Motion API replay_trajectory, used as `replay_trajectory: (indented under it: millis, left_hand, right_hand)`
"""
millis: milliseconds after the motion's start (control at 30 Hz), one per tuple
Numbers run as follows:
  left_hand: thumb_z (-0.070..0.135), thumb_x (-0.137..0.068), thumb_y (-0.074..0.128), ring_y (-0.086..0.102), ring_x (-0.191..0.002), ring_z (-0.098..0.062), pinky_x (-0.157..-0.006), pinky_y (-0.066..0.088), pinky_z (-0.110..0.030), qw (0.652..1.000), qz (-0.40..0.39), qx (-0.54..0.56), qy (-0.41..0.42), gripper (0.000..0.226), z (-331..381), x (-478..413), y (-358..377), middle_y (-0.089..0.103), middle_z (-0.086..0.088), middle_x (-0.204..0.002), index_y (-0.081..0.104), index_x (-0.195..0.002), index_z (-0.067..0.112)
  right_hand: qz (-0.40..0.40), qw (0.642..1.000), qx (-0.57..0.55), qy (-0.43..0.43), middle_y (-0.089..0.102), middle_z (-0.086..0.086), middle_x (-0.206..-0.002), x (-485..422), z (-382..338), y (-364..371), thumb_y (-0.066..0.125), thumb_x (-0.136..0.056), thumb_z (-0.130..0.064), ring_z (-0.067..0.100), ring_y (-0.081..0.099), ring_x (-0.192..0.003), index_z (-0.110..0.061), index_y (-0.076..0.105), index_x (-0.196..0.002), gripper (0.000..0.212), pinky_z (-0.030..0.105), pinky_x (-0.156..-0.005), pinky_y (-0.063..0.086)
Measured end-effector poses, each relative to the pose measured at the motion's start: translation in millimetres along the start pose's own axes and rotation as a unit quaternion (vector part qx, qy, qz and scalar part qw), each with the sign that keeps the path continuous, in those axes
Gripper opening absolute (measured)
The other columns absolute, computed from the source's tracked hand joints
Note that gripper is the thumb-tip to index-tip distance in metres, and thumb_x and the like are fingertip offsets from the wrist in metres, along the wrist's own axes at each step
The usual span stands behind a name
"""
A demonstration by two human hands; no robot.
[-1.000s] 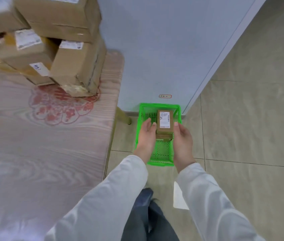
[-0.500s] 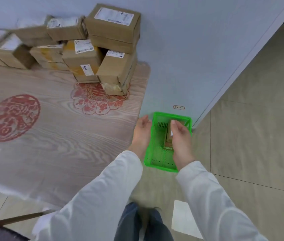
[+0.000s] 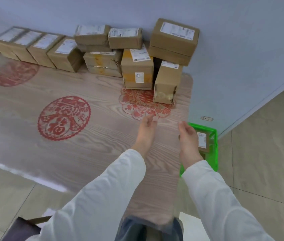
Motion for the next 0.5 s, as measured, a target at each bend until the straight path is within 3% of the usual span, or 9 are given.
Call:
replay_trajectory:
  millis: [167,300,367,433,500]
  left_hand:
    - [0.016,-0.101,0.040,0.036,-0.136,-0.016,-0.098,0.025,-0.020,1.000,0.015,0.014,-0.003,0.042,11.8,-16.2,-56.1,0.040,0.000,-0.147,0.036,-0.143,0.014]
    - [0.016,-0.101,0.039,0.036,-0.135,-0.014,-0.099,0.025,-0.019,1.000,0.019,0.021,0.007,0.044,28.0,-26.2,-75.1,0.037,0.000,-0.149,0.035,-0.145,0.015]
    - [0.017,-0.102,0.040,0.037,-0.134,-0.013,-0.098,0.026,-0.018,0.999,0.019,0.026,0.013,0.043,37.0,-31.0,-80.4,0.038,-0.001,-0.149,0.035,-0.145,0.014]
    - [0.018,-0.102,0.041,0.039,-0.130,-0.011,-0.096,0.027,-0.019,0.999,0.027,0.032,0.019,0.044,45.4,-37.3,-86.6,0.039,0.000,-0.148,0.035,-0.145,0.014]
    - [0.019,-0.102,0.041,0.039,-0.130,-0.011,-0.096,0.028,-0.020,0.999,0.030,0.032,0.017,0.044,49.5,-42.1,-90.2,0.038,0.000,-0.149,0.034,-0.145,0.015]
  right_hand:
    - [-0.016,0.999,0.020,-0.020,0.056,0.001,-0.117,10.8,-5.4,49.1,0.056,-0.095,-0.028,0.011,0.051,-0.105,-0.010,0.053,-0.127,0.037,0.023,-0.090,0.037]
    - [-0.012,0.999,0.030,-0.026,0.056,0.001,-0.116,6.9,-18.3,69.8,0.057,-0.094,-0.029,0.012,0.050,-0.106,-0.010,0.054,-0.127,0.039,0.024,-0.092,0.036]
    - [-0.020,0.998,0.046,-0.038,0.058,0.007,-0.118,4.5,-27.2,78.0,0.055,-0.095,-0.030,0.021,0.053,-0.111,-0.002,0.053,-0.126,0.041,0.029,-0.096,0.038]
    - [-0.037,0.997,0.045,-0.046,0.052,0.027,-0.129,-3.4,-35.4,90.2,0.053,-0.096,-0.027,0.039,0.047,-0.121,0.013,0.046,-0.124,0.049,0.043,-0.105,0.036]
    - [-0.048,0.997,0.042,-0.046,0.047,0.028,-0.133,-7.6,-40.3,98.2,0.053,-0.096,-0.027,0.038,0.047,-0.123,0.011,0.046,-0.126,0.049,0.044,-0.107,0.035]
Point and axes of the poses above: each hand's wrist, its own x-axis away from the middle knuckle, its own y-axis out of the palm, z = x × y, the point moved 6 cm from there along -x, towards the middle knuckle
